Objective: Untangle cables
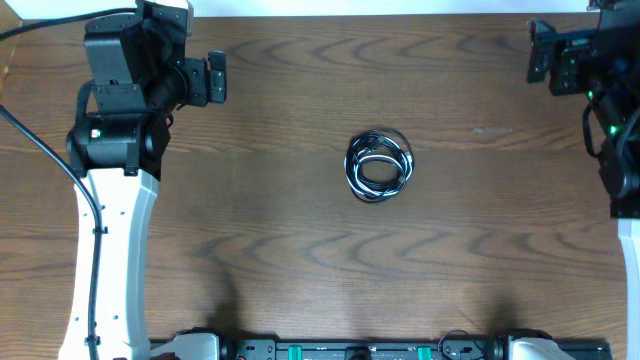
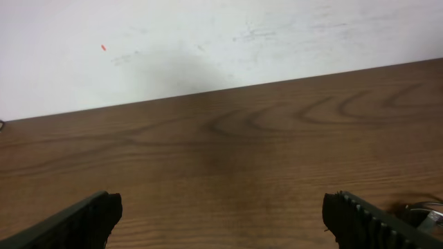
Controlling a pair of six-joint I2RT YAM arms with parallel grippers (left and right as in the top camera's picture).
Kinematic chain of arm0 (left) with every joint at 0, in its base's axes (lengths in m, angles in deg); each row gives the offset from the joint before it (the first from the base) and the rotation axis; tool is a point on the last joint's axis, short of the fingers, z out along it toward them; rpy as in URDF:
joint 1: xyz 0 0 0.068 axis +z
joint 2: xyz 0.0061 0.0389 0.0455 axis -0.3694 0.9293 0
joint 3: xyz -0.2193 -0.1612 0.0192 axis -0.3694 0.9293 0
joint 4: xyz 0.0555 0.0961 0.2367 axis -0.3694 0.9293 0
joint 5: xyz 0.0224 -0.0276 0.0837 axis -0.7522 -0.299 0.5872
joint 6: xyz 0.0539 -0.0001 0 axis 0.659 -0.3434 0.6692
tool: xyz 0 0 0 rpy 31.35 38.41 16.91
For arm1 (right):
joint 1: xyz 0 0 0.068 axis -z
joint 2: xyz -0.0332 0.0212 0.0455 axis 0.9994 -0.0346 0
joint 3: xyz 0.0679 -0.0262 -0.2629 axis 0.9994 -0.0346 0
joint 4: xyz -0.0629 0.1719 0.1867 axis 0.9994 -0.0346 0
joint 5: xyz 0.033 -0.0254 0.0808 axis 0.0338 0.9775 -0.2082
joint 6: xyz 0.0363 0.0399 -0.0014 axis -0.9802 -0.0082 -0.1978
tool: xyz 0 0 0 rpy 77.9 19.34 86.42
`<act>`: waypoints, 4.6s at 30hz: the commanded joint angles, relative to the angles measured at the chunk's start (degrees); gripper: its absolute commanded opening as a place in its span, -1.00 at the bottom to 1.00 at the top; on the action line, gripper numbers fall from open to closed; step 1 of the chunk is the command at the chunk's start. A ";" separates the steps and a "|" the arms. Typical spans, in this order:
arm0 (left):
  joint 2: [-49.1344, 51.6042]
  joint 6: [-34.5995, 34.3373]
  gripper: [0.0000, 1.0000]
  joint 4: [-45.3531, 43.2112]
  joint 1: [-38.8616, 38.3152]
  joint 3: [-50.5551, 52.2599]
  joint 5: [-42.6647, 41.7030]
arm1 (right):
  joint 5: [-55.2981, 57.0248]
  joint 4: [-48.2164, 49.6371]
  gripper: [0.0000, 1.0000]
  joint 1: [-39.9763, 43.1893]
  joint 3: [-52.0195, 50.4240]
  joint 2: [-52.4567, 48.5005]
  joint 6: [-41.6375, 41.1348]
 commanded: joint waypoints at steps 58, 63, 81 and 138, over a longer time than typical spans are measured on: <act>13.92 -1.18 0.96 10.34 0.09 0.35 -18.73 | -3.91 -22.29 0.98 -0.63 1.49 -10.58 0.39; 14.19 -3.91 0.96 13.11 0.11 0.35 -19.26 | -7.15 -22.14 0.99 -0.68 1.49 -10.58 0.42; 19.98 -4.50 0.95 10.36 -17.68 0.35 -12.63 | -7.13 -23.23 0.99 -0.68 1.49 -11.58 1.88; 41.07 -9.60 0.96 0.31 -25.99 0.35 -18.32 | -10.34 -25.11 0.98 -0.79 1.49 -11.58 1.92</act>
